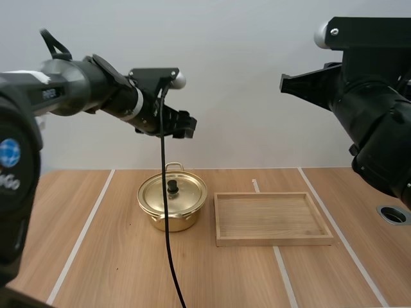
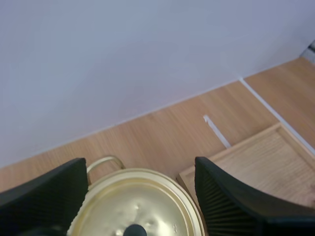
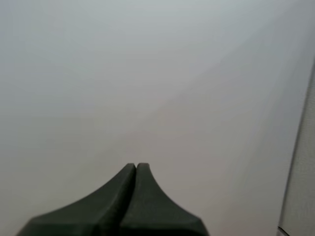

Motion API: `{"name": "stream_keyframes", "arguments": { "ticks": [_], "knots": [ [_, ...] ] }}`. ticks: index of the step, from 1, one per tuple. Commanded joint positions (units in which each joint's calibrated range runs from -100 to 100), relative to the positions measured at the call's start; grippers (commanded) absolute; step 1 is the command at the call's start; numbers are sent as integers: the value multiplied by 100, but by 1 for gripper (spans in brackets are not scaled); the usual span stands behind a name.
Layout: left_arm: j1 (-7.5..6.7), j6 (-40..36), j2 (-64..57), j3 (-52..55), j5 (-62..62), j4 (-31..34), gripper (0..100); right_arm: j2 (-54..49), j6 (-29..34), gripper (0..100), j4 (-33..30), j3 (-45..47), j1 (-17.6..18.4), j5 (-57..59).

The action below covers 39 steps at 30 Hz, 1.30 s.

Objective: Open the pot, put the pineapple inside, and close it

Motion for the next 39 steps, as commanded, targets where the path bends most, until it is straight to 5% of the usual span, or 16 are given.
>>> {"name": "stream_keyframes", "arguments": {
  "ticks": [1,9,15,19,32,39],
  "knots": [
    [-10,-82,-515,-75,-593,-16,100,-49,-36,0,-110,6,-22,348],
    [-10,-126,-1829,-75,-1959,-61,86,-88,-36,0,-110,6,-22,657],
    [-10,-353,-2625,43,-2401,-95,41,-268,-36,0,24,6,-140,691],
    [-10,-352,-3182,494,-3345,-95,25,-308,-36,0,24,6,-140,815],
    [-10,-593,-4832,2483,-4951,-66,25,-466,-36,0,24,146,-154,900],
    [-10,-682,-5172,3310,-4998,25,25,-883,-36,0,24,1285,-154,900]
  ]
}}
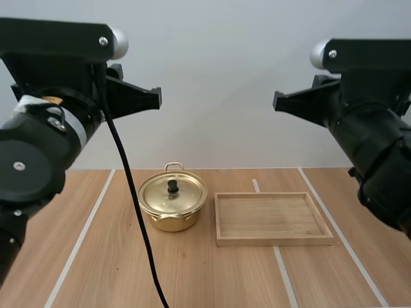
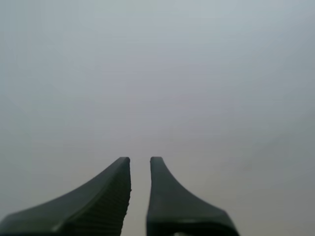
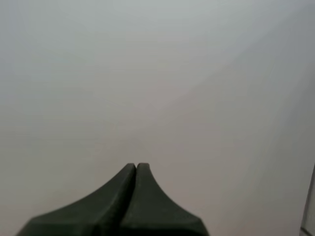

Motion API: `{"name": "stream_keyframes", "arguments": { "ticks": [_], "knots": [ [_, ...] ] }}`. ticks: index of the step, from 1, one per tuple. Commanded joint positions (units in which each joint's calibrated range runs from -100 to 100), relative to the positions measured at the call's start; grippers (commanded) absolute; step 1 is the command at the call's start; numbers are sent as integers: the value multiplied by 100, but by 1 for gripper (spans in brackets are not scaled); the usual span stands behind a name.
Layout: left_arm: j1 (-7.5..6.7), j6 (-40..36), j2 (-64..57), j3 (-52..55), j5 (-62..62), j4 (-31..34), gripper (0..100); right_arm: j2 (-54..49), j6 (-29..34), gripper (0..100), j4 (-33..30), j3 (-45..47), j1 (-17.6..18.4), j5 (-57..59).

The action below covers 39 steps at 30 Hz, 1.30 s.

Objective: Open the pot, put the pineapple inside, and close it

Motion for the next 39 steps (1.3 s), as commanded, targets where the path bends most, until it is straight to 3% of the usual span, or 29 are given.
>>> {"name": "stream_keyframes", "arguments": {
  "ticks": [1,11,22,28,39],
  "knots": [
    [-10,-82,-92,288,-143,34,25,-224,-36,0,14,513,-20,24],
    [-10,-82,-92,506,1238,-6,25,-454,-36,0,14,1540,-7,29],
    [-10,-82,-92,506,1274,-6,25,-454,-36,0,14,1790,271,-96],
    [136,-82,-108,605,1267,-6,25,-454,-36,0,14,1790,363,-80],
    [140,-82,-1184,2271,864,515,25,-734,-36,0,14,2129,363,-79]
  ]
}}
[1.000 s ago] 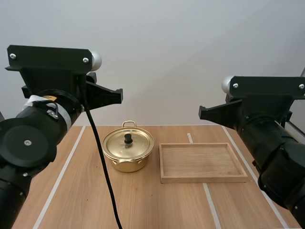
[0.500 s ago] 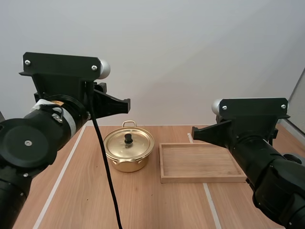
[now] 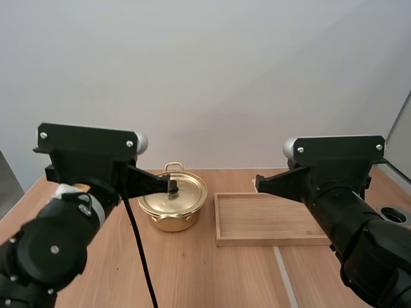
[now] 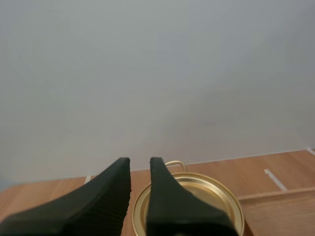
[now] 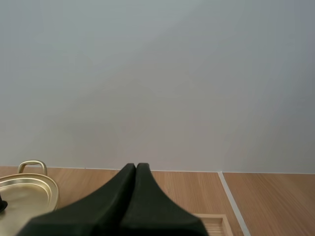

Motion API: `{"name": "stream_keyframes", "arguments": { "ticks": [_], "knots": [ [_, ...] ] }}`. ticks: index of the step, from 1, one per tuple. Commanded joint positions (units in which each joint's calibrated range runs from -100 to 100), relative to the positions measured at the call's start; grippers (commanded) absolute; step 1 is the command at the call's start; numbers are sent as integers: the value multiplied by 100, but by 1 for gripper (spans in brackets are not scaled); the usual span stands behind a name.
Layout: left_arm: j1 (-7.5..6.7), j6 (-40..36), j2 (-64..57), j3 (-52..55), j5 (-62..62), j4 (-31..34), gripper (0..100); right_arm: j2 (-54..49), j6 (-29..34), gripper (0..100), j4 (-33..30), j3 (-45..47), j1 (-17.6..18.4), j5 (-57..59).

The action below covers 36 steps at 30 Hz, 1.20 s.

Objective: Open the pot, put the pineapple inside, and close it

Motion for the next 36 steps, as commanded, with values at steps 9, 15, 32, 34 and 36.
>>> {"name": "stream_keyframes", "arguments": {
  "ticks": [9,15,32,34,36],
  "knots": [
    [8,-52,-1806,1112,26,688,25,-701,-36,0,14,1018,12,-22],
    [8,-52,-2081,1582,26,677,25,-1202,-36,0,14,1323,12,-22],
    [8,-52,-2081,1945,234,1912,25,-2101,-36,0,14,1494,4,-3010],
    [8,-52,-2081,1945,234,2701,25,-2101,-36,0,14,1494,4,-3612],
    [8,-52,-2081,1945,234,2765,25,-2101,-36,0,14,1494,4,-4080]
  ]
}}
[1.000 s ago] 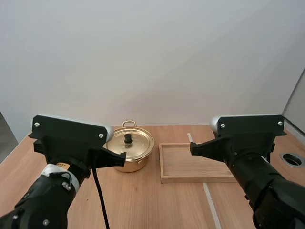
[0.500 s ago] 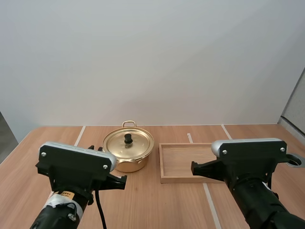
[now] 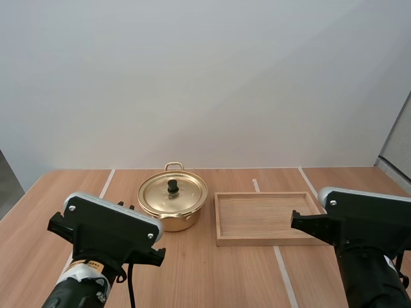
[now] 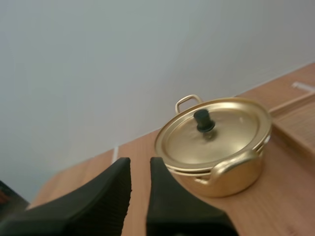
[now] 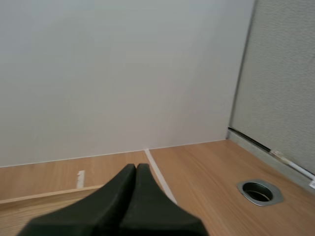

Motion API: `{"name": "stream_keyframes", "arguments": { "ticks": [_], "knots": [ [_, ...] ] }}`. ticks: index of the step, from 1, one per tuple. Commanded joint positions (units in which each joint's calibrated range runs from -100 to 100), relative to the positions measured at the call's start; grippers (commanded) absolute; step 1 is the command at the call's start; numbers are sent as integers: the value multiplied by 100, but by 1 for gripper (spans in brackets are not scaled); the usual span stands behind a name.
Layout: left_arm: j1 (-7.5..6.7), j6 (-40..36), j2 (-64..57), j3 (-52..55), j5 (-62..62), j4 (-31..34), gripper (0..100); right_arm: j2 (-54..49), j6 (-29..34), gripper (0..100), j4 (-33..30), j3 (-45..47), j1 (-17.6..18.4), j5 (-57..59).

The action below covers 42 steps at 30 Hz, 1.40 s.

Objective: Open the pot, put the pineapple inside, and close it

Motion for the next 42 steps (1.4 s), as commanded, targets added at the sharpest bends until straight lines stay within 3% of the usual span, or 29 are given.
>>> {"name": "stream_keyframes", "arguments": {
  "ticks": [1,16,21,34,38,42],
  "knots": [
    [8,-52,-41,15,21,2020,25,-42,-36,0,2,0,-2,-2946],
    [8,-52,-41,15,21,2020,25,-42,-36,0,2,0,-2,-3311],
    [8,-52,-41,15,21,2020,25,-42,-36,0,-765,0,-2,-3311],
    [8,-52,-41,15,21,2020,25,-42,-36,0,-817,0,-2,-2988],
    [8,-52,-41,15,21,2020,25,-42,673,0,-1115,0,-2,-1364],
    [8,-52,-41,15,21,2020,25,-15,2188,0,-2843,0,-2,561]
  ]
}}
